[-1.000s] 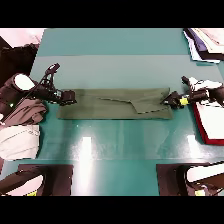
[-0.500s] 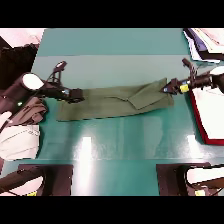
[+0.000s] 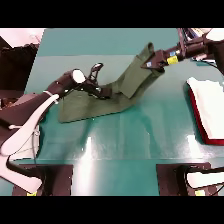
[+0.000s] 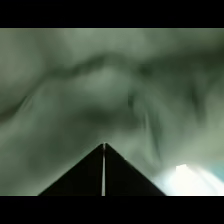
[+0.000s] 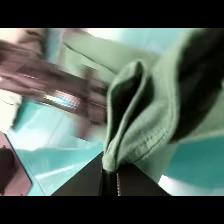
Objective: Fold the shirts.
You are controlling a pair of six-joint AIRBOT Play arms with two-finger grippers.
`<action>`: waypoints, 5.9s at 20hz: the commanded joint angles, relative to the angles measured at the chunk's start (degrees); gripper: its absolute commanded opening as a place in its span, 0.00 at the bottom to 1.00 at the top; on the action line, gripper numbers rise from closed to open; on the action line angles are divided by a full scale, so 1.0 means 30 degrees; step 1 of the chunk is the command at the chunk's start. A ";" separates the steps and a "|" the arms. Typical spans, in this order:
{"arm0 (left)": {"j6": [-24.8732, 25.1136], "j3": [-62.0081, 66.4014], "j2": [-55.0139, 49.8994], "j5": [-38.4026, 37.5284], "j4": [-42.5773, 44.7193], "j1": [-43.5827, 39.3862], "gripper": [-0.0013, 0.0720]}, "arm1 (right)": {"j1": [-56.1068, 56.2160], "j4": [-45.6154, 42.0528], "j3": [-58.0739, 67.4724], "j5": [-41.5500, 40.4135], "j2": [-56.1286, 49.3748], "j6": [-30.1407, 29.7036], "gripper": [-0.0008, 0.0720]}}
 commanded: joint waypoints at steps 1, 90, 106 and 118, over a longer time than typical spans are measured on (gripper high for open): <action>-0.0546 0.2361 -0.2302 0.0291 -0.0117 -0.0350 0.05 | 0.1763 -0.0182 0.2091 -0.0532 0.0022 0.0933 0.04; 0.0408 0.3111 0.9296 -1.0018 0.3876 0.8408 0.05 | -1.3835 -0.7482 0.3191 -0.0721 -0.1078 0.4328 0.04; 0.1137 0.3111 0.9296 -1.0040 0.3891 0.8408 0.05 | -1.3843 -1.3588 0.3184 0.5399 0.3155 0.6105 0.04; 0.1872 0.3111 0.9296 -1.0579 0.3891 0.8408 0.05 | -1.3981 -1.8491 -0.3162 0.7577 0.6033 0.6557 0.75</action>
